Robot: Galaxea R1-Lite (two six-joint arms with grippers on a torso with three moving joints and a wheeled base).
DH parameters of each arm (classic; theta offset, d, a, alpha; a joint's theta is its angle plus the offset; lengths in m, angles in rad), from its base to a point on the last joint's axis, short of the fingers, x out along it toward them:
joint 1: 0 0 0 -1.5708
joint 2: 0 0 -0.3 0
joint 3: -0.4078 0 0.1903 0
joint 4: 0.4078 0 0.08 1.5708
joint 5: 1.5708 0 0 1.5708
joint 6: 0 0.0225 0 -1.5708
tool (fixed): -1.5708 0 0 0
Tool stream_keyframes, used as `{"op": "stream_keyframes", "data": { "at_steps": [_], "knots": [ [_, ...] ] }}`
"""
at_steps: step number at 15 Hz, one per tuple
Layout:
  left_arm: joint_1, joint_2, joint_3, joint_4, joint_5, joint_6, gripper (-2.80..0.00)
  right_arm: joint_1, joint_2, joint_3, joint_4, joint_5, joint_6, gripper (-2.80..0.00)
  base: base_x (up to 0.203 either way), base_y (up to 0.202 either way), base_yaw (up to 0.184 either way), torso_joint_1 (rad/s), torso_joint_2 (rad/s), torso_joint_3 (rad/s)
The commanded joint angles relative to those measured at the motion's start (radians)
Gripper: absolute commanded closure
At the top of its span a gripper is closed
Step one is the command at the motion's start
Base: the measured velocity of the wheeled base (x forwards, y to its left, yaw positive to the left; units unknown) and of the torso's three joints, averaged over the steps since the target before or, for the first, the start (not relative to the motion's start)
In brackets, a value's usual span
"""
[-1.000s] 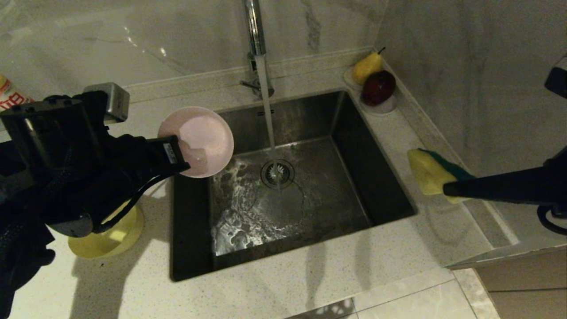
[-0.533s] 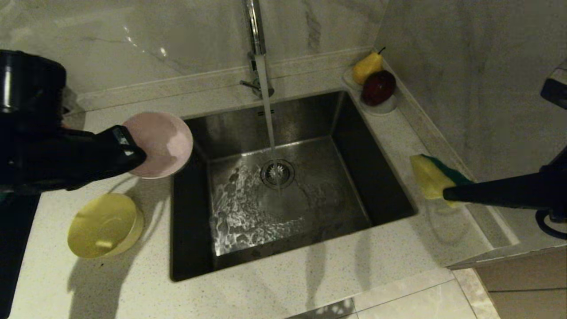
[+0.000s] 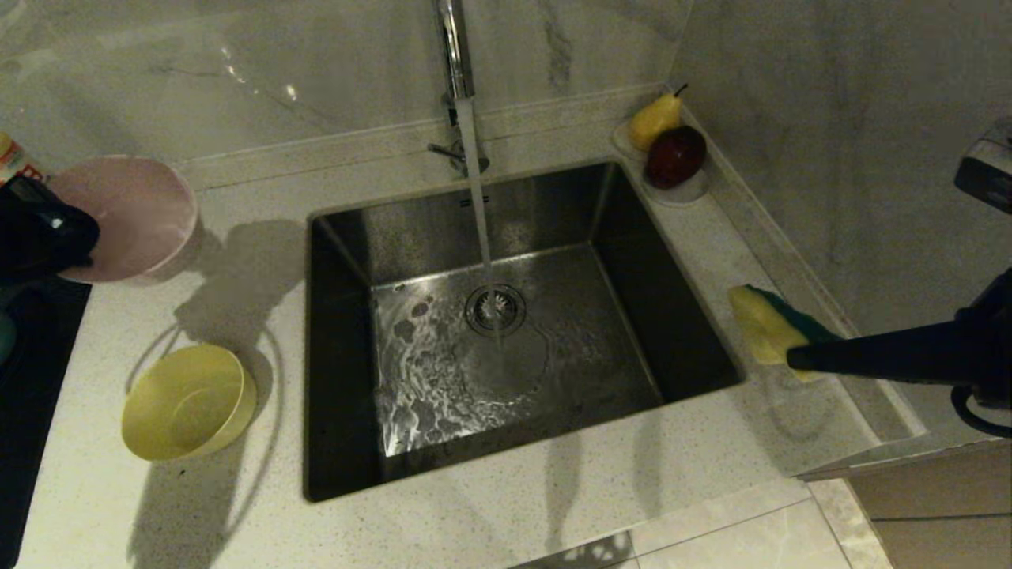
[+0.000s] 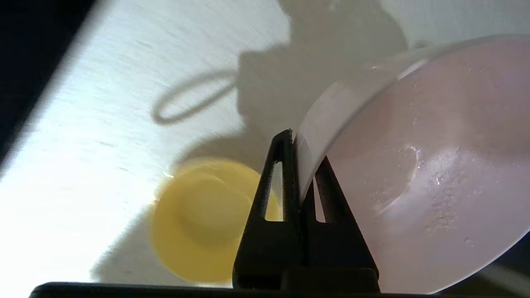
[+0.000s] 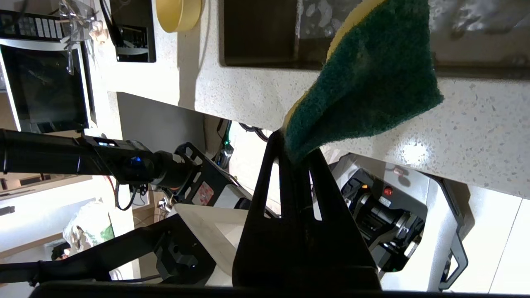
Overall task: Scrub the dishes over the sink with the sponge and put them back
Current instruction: Place the bowl on the table
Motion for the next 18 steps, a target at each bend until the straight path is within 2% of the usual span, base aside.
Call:
{"op": "stream_keyframes", "data": {
  "at_steps": [1,5,9,13,16,18],
  "knots": [
    [0.096,0.009,0.002,-0.003,-0.005,-0.023,0.0,0.0,0.001,0.004,0.001,0.003,0.001,0.0,0.0,0.0,0.0,0.0,0.0,0.0],
    [0.241,0.106,-0.005,-0.01,-0.099,-0.08,0.0,0.0,0.005,0.006,0.001,0.003,0.0,0.0,0.0,0.0,0.0,0.0,0.0,0.0],
    [0.35,0.234,-0.016,-0.031,-0.137,-0.098,0.0,0.0,0.011,0.012,0.001,0.003,0.0,0.0,0.0,0.0,0.0,0.0,0.0,0.0],
    [0.396,0.343,-0.045,-0.049,-0.178,-0.099,0.0,0.002,0.019,0.015,-0.013,0.003,0.0,0.0,0.0,0.0,0.0,0.0,0.0,0.0],
    [0.41,0.424,-0.083,-0.054,-0.19,-0.101,0.0,0.002,0.025,0.025,-0.032,0.003,0.0,0.0,0.0,0.0,0.0,0.0,0.0,0.0],
    [0.412,0.455,-0.088,-0.054,-0.228,-0.1,0.0,0.002,0.029,0.03,-0.042,0.004,0.0,0.0,0.0,0.0,0.0,0.0,0.0,0.0]
  ]
}}
